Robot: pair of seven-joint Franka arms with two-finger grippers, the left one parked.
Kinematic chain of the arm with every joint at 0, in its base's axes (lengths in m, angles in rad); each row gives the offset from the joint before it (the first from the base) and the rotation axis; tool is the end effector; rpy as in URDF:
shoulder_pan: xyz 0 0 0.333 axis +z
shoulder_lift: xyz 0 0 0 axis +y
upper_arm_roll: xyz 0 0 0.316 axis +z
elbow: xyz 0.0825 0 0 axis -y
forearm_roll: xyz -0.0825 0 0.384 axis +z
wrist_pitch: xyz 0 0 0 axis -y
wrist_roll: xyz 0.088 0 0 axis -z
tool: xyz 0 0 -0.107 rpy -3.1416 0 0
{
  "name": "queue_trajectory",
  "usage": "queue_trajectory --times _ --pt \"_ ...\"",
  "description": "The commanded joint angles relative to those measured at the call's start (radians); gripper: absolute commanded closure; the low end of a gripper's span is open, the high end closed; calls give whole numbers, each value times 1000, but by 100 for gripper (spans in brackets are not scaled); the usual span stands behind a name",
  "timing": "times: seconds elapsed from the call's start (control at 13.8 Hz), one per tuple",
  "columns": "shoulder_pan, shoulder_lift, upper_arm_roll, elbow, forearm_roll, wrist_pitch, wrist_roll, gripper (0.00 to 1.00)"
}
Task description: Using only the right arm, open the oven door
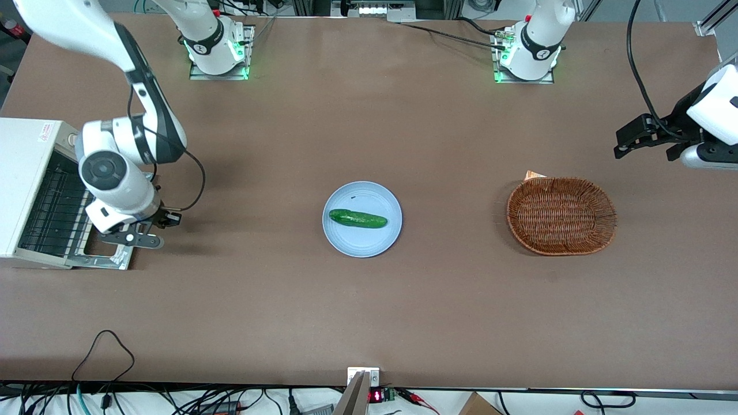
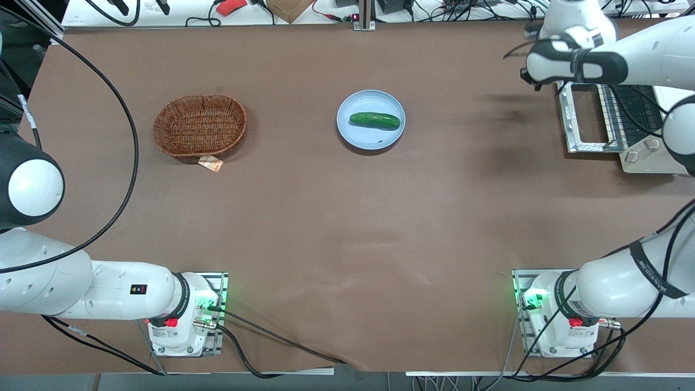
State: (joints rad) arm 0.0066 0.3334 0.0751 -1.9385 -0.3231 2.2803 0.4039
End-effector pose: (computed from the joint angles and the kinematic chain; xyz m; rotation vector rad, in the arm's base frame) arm 0.6164 0.0408 0.3150 2.9231 -0.1702 0.0943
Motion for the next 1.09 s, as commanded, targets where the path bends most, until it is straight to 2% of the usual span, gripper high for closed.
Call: queue_trajectory --times 0.0,0.14,0.43,0.65,0.72,0.8,0.87,0.94,1.01 --pt "19 -143 2 -16 146 -99 -109 100" --pt "24 -201 2 39 222 -239 -160 100" --pt "26 -286 2 176 297 -488 -197 98" --pt "26 -303 3 288 312 -640 -234 83" --pt "26 -304 3 308 312 -668 -237 75" --pt "26 -307 8 322 312 -686 -260 57" --pt "26 -310 8 334 312 -699 -284 51" --pt "24 -312 6 337 312 -700 -299 6" --pt "24 -310 6 339 312 -696 -304 0"
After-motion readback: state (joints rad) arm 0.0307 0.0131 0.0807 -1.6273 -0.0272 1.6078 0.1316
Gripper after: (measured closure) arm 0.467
